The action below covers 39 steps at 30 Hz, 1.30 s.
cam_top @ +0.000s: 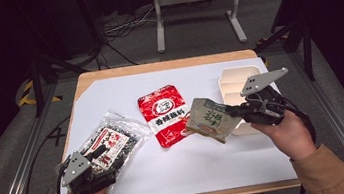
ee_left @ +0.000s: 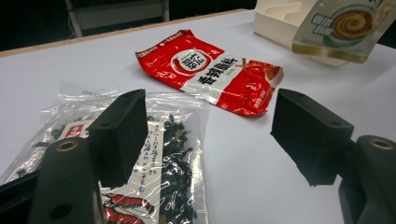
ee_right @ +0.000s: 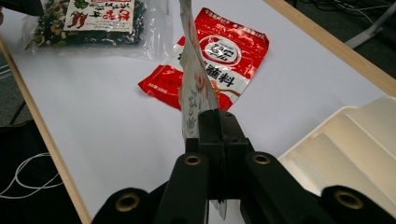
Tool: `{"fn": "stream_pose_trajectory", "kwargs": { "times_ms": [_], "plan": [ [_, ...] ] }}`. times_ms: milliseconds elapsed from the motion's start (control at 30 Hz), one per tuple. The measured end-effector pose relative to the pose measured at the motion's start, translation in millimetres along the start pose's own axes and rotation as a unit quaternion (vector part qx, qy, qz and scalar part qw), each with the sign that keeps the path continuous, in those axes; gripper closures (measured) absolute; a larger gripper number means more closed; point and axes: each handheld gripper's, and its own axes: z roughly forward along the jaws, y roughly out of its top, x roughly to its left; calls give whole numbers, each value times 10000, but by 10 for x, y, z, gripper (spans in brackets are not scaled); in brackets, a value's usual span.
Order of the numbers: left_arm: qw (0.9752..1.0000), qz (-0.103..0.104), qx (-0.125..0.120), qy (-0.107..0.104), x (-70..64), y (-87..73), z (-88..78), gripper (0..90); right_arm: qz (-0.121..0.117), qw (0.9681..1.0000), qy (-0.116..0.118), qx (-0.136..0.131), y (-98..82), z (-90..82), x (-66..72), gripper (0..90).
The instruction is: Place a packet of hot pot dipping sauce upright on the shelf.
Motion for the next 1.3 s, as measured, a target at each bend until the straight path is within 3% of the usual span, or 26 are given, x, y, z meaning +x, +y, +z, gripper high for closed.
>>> {"fn": "stream_pose_trajectory", "kwargs": {
  "times_ms": [367,633,1300],
  "plan": [
    [10000,-19,66,36,13,-3,3,272,-142,9997,-155,106,126,-55,-232,897],
    [9999,-28,103,54,13,-17,-20,273,-100,9996,-260,11,193,-128,-406,897],
    [9995,-81,146,276,3,-95,-179,274,-365,9967,-707,-180,255,-276,-934,897]
  ]
}}
